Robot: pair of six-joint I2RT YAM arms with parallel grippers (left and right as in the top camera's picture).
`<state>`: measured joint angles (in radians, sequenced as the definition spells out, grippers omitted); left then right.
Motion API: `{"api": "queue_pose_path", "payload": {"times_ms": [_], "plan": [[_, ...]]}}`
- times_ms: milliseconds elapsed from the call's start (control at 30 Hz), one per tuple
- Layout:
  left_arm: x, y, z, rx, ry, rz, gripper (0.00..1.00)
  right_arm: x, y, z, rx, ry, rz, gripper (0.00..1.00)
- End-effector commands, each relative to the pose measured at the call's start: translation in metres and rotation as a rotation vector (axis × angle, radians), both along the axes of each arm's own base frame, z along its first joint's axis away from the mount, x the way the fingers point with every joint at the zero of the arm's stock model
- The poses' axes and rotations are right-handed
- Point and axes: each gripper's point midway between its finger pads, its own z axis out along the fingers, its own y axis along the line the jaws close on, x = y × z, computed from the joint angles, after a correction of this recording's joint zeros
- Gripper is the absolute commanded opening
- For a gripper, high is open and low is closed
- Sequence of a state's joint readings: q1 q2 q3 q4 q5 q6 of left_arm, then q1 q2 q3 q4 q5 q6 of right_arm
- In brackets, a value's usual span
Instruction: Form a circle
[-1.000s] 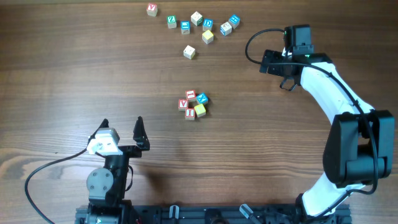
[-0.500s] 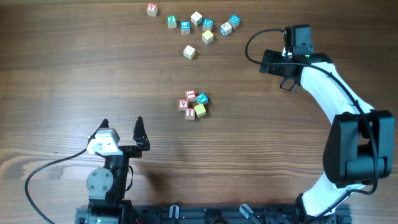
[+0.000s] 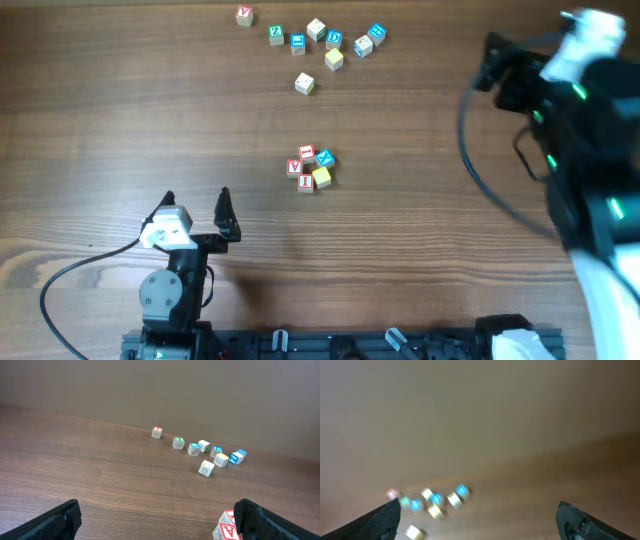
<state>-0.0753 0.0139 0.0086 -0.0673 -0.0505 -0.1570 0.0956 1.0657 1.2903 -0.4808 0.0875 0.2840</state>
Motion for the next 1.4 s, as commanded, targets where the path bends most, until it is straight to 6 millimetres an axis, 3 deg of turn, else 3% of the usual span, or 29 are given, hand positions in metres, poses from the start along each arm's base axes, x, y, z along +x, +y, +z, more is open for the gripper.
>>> {"api": "queue_pose_path", "payload": {"times_ms": [0, 67, 133, 200, 267, 333, 467, 567, 733, 933, 1367], "plan": [[0.0, 0.0, 0.0, 0.022, -0.004, -0.003, 1.0, -0.055, -0.006, 0.058, 0.022, -0.182, -0.009, 1.0], [0.0, 0.0, 0.0, 0.022, -0.004, -0.003, 1.0, -0.085, -0.012, 0.077, 0.024, -0.254, -0.024, 1.0], [0.0, 0.0, 0.0, 0.022, -0.004, -0.003, 1.0, -0.108, -0.019, 0.079, 0.023, -0.262, -0.054, 1.0], [0.0, 0.0, 0.0, 0.022, -0.004, -0.003, 1.0, -0.121, -0.021, 0.073, 0.019, -0.243, -0.054, 1.0], [0.0, 0.0, 0.0, 0.022, -0.004, -0.003, 1.0, -0.12, -0.027, 0.06, 0.008, -0.199, -0.089, 1.0], [0.0, 0.0, 0.0, 0.022, -0.004, -0.003, 1.0, -0.12, -0.028, 0.032, -0.003, -0.117, -0.097, 1.0], [0.0, 0.0, 0.0, 0.022, -0.004, -0.003, 1.0, -0.112, -0.018, -0.047, -0.009, 0.013, -0.045, 1.0], [0.0, 0.0, 0.0, 0.022, -0.004, -0.003, 1.0, -0.104, -0.017, -0.075, 0.0, -0.043, -0.038, 1.0], [0.0, 0.0, 0.0, 0.022, -0.004, -0.003, 1.0, -0.098, -0.002, -0.074, -0.062, -0.332, 0.056, 1.0], [0.0, 0.0, 0.0, 0.022, -0.004, -0.003, 1.0, -0.11, 0.002, -0.054, -0.205, -0.638, 0.064, 1.0], [0.0, 0.0, 0.0, 0.022, -0.004, -0.003, 1.0, -0.101, 0.003, -0.11, -0.21, -0.57, 0.071, 1.0]]}}
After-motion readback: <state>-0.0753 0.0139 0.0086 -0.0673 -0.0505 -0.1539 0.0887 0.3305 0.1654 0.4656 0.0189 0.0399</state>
